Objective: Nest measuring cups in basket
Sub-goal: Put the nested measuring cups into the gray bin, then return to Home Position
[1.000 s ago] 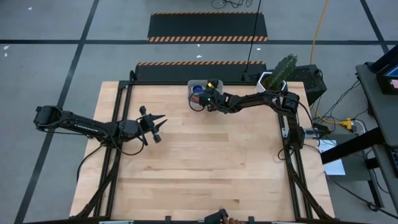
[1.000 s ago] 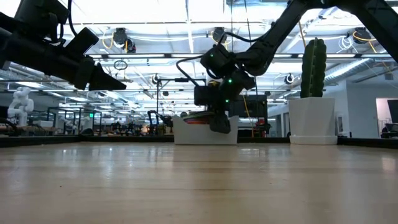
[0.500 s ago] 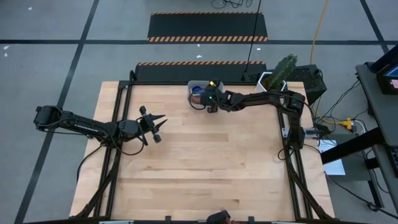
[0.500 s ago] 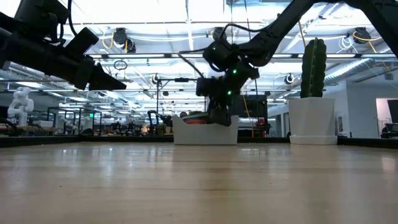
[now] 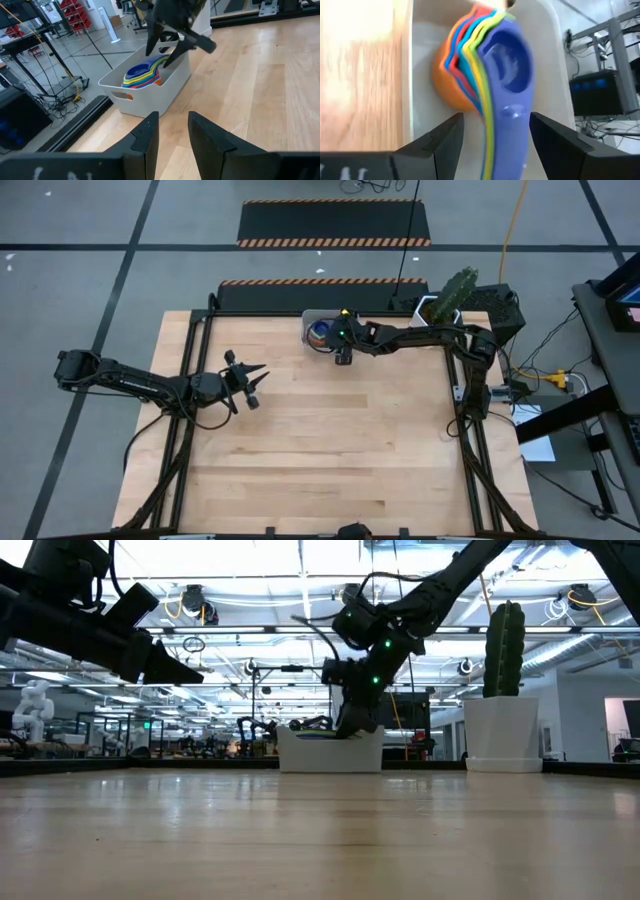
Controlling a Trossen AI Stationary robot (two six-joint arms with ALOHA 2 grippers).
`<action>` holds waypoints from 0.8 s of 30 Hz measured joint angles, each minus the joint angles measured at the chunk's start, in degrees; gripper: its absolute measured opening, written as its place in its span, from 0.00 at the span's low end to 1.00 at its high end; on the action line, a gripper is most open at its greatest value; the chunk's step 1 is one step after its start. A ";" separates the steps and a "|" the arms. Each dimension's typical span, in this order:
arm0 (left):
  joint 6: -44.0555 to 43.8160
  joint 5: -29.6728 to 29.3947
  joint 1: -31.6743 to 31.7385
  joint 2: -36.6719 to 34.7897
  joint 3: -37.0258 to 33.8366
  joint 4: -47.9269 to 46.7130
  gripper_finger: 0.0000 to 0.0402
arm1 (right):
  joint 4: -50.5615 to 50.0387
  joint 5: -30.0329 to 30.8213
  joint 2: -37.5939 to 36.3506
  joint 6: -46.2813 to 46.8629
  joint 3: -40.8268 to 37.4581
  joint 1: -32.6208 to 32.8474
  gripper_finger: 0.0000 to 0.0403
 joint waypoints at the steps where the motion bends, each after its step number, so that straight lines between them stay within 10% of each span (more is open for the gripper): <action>1: -0.02 0.03 0.02 0.00 0.00 0.01 0.26 | 0.12 -0.48 -0.51 0.42 0.00 0.00 0.55; 15: -2.27 1.86 0.02 -0.02 1.10 0.38 0.26 | -6.01 -16.33 -14.94 16.82 -0.37 0.16 0.51; 24: -6.77 5.94 0.00 -0.02 4.46 -4.03 0.26 | 5.53 -20.02 -23.93 23.16 -12.31 4.56 0.19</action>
